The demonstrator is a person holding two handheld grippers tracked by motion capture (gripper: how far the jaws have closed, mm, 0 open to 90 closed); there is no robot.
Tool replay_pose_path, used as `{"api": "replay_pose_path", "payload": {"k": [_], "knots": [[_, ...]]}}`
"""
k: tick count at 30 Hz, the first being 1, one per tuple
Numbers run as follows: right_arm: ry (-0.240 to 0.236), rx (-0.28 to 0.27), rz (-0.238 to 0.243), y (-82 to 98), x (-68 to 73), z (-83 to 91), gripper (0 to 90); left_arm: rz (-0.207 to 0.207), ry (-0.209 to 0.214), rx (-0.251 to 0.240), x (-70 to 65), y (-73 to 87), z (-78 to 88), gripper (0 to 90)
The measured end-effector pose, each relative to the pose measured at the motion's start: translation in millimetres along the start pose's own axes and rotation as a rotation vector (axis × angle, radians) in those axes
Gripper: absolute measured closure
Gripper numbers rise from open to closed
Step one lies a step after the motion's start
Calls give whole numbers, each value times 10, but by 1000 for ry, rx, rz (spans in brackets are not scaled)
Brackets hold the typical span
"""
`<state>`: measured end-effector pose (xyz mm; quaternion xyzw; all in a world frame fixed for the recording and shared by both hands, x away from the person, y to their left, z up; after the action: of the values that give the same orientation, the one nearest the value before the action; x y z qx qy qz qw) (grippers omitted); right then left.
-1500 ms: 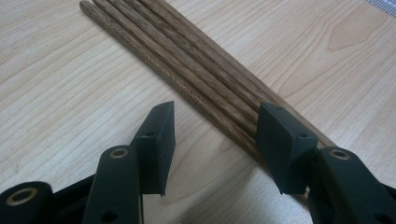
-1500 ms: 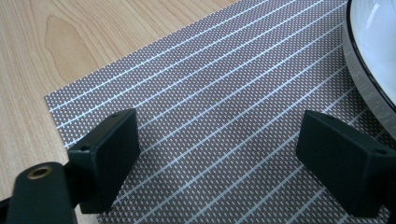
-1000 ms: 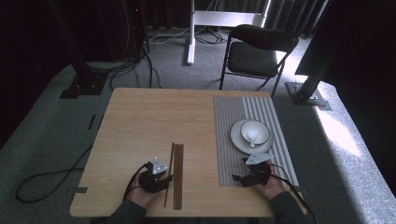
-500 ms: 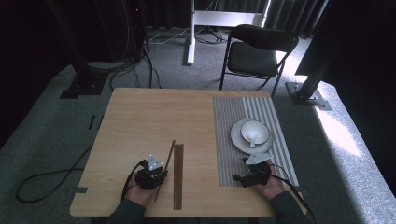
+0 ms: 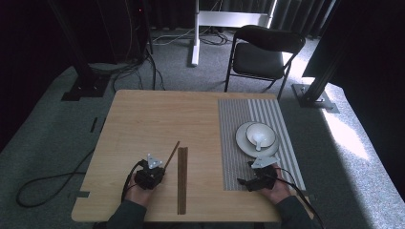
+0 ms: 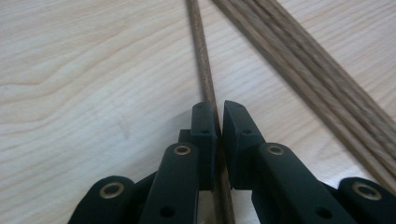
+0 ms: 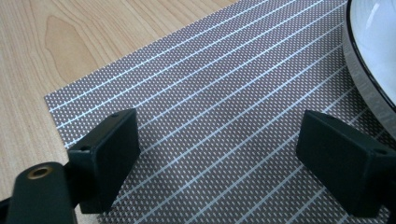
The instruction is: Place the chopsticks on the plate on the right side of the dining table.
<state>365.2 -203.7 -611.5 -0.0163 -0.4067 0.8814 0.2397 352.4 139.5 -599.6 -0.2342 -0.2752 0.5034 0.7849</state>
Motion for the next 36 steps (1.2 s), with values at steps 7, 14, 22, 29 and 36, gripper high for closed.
{"api": "replay_pose_path", "payload": {"k": [7, 14, 22, 29, 36], "knots": [[0, 0, 0, 0, 0, 0, 124, 34, 28, 5, 85, -26, -45, 842], [0, 0, 0, 0, 0, 0, 124, 15, 32, 13, 133, -66, -87, 845], [0, 0, 0, 0, 0, 0, 124, -7, 29, 11, 193, -172, -191, 847], [0, 1, -1, 1, 0, 1, 124, -25, 23, 7, 227, -263, -278, 847], [0, 0, 1, 0, -1, 0, 124, -39, 30, -3, 244, -351, -360, 847]]}}
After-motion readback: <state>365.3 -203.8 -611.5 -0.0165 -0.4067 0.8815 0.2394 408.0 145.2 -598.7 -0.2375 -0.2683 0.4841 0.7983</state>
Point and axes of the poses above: each handheld gripper's, and its own axes: z roughly backward along the jaws, y roughly out of its underside, x roughly to its left, the point moved 9 cm from there along -z, roughly forward along the jaws, and after that the axes turned 14 degrees about -y, right-handed, at the moved point
